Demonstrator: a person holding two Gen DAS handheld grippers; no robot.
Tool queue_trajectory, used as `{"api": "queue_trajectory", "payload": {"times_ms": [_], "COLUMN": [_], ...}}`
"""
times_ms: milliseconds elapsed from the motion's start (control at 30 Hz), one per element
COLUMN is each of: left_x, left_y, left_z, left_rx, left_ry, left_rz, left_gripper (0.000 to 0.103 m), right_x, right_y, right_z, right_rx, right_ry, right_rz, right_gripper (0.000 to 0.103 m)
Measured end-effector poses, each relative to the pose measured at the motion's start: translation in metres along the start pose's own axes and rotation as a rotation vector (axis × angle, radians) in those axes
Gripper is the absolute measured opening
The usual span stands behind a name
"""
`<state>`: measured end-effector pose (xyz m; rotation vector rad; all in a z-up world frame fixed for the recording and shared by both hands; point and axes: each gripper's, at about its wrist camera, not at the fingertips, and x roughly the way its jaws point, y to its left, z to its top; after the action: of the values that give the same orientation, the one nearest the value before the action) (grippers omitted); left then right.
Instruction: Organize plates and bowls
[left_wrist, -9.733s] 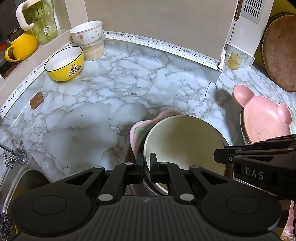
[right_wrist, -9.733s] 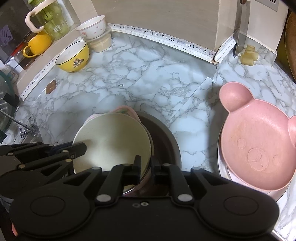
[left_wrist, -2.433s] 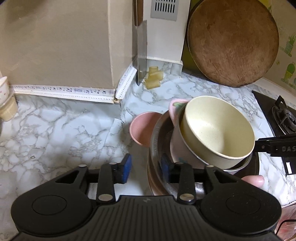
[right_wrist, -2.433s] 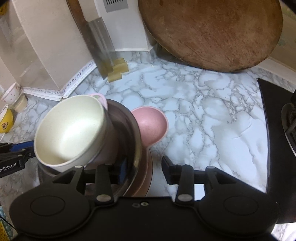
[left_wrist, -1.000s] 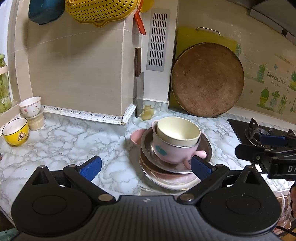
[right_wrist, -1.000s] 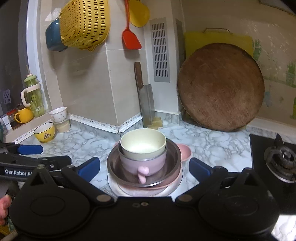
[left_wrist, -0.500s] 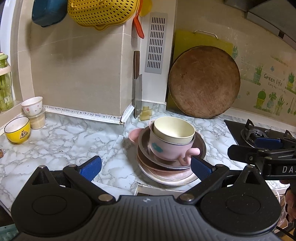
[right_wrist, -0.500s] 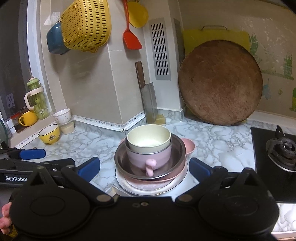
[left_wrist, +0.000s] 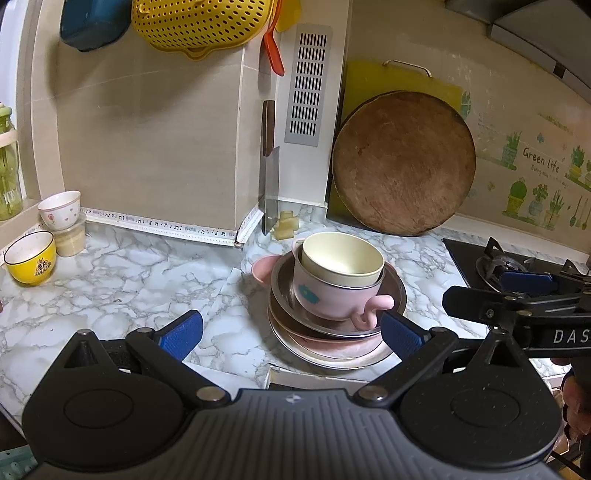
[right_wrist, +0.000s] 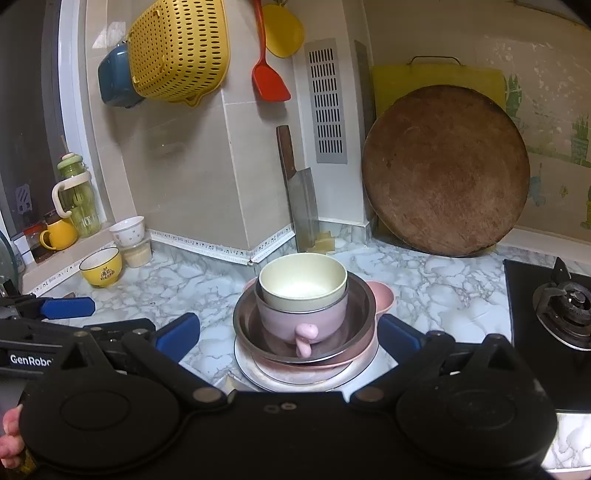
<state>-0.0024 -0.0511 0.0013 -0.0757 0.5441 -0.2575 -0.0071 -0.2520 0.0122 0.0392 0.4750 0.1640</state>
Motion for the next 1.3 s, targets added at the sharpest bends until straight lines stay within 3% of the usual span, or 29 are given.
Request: {"api": "queue_trajectory", "payload": {"times_ms": [1300], "left_x": [0.009], "left_y": [0.007], "left_z": [0.001], "left_rx": [-0.006], "left_ry": [0.022], "left_rz": [0.007], "left_gripper": [0.103], "right_x": [0.014], "right_y": [0.002], "right_z": [-0.001], "right_rx": [0.028], "right_ry": [0.039], "right_rz": [0.023], "right_gripper": [0.103]}}
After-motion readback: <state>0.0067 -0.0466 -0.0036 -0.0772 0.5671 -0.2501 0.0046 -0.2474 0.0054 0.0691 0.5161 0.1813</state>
